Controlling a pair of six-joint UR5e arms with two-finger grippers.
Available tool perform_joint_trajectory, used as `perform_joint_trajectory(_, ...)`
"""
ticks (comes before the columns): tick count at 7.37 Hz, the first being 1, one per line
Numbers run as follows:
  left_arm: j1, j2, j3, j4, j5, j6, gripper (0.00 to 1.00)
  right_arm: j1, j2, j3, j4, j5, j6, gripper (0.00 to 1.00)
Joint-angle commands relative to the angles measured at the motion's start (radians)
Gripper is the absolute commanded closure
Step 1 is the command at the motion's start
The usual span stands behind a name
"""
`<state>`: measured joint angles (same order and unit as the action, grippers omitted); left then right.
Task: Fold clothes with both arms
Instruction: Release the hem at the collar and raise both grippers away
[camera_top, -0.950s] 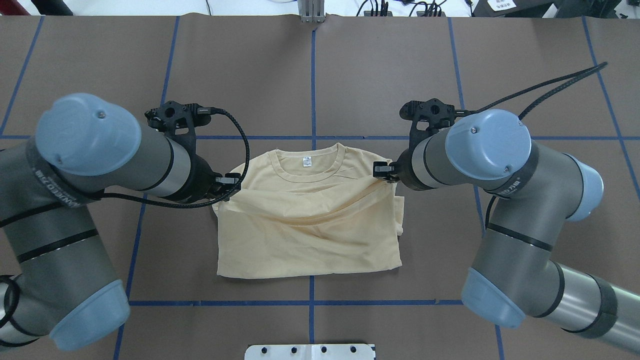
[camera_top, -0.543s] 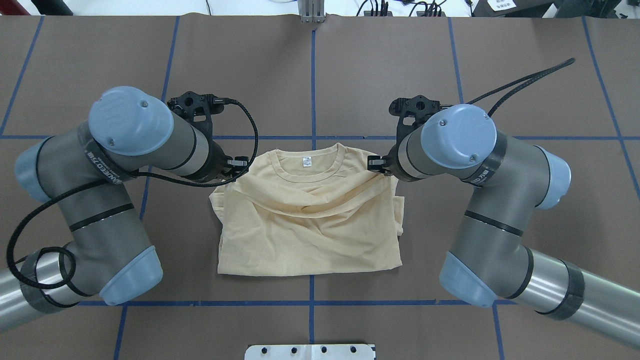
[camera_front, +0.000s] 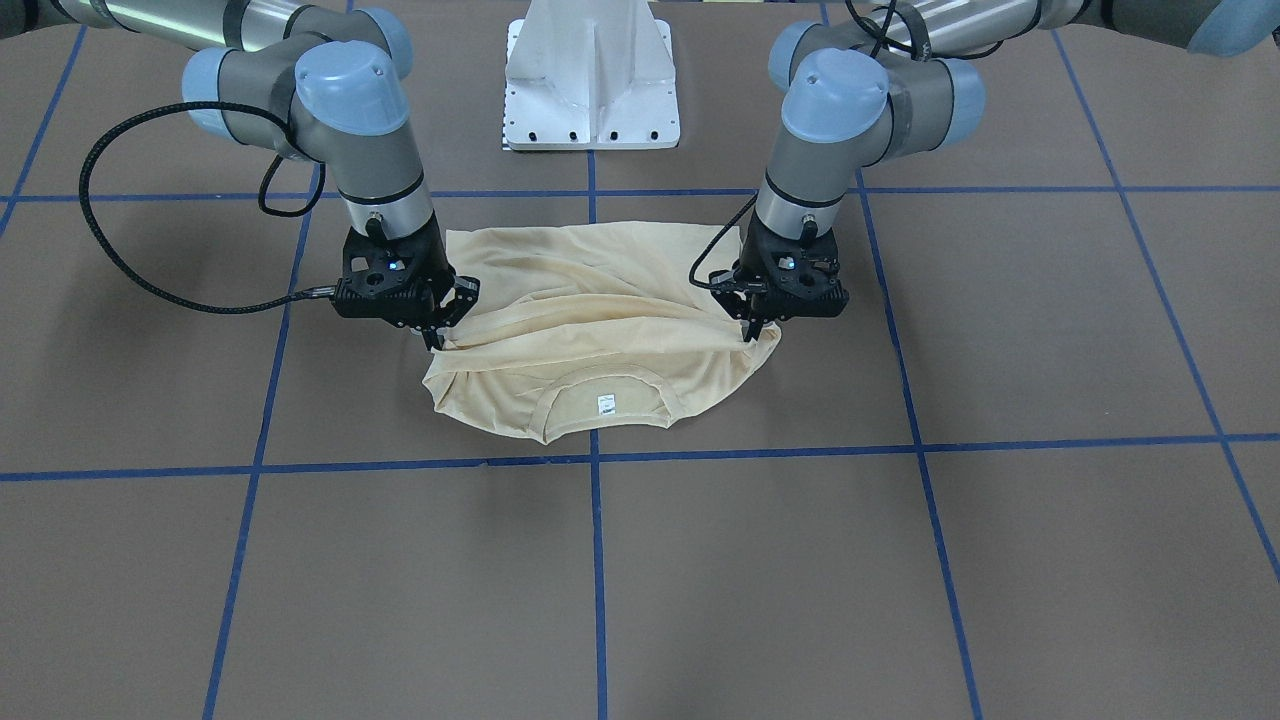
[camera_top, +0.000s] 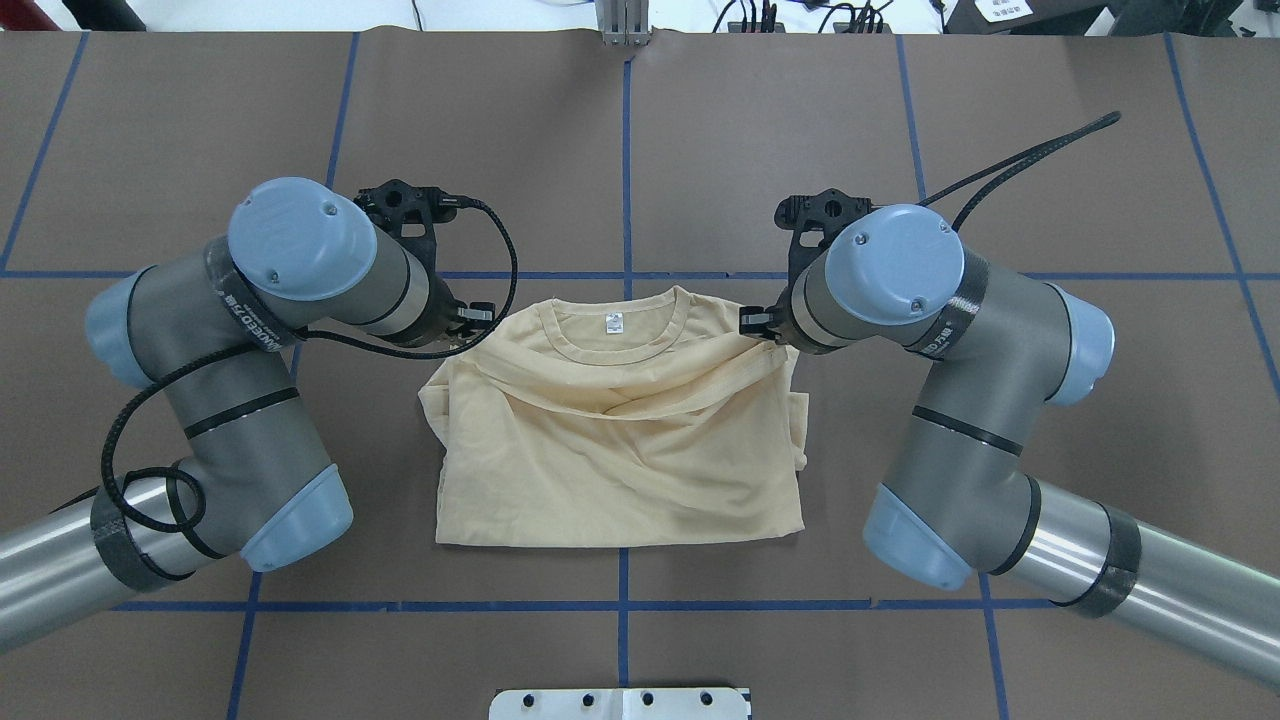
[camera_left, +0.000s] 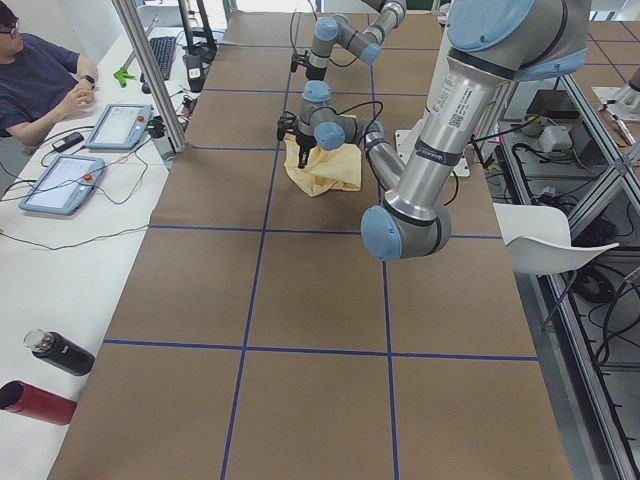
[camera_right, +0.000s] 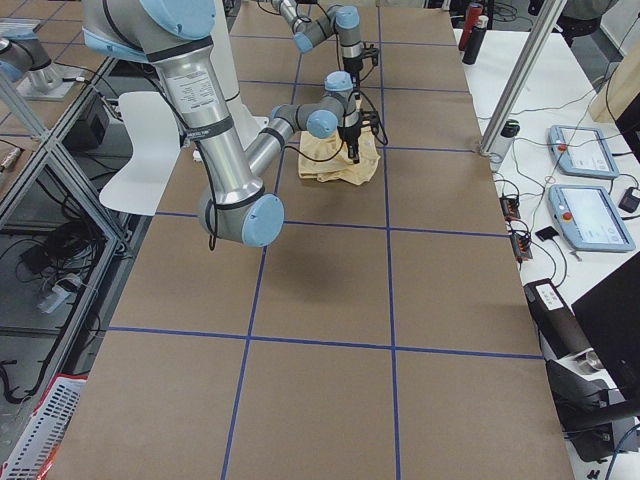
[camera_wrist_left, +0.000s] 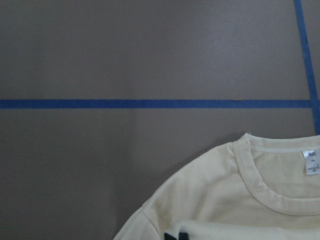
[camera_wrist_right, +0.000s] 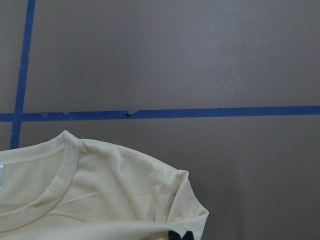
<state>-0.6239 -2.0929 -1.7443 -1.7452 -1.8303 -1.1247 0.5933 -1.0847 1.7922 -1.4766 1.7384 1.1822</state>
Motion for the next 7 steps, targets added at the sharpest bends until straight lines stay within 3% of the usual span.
perform_joint_trajectory(1,-0.011,-0.001,0.011,-0.011,0.0,0.026,1.0,0.022,0.0,-0.005,-0.001,0.001,-0.024,1.0)
perform_joint_trajectory(3,-0.014,0.001,0.011,-0.017,0.0,0.028,1.0,0.025,0.002,-0.005,-0.001,0.001,-0.024,0.96)
perform_joint_trajectory(4,-0.016,0.001,0.011,-0.019,0.0,0.028,0.94,0.025,0.002,-0.007,-0.002,0.0,-0.018,0.4)
perform_joint_trajectory(5,-0.014,0.01,0.005,-0.022,0.0,0.033,0.01,0.031,0.014,-0.017,-0.001,0.0,-0.021,0.01)
perform_joint_trajectory(7,-0.034,0.013,-0.017,-0.05,-0.01,0.071,0.0,0.077,0.022,-0.019,-0.008,0.029,-0.024,0.01)
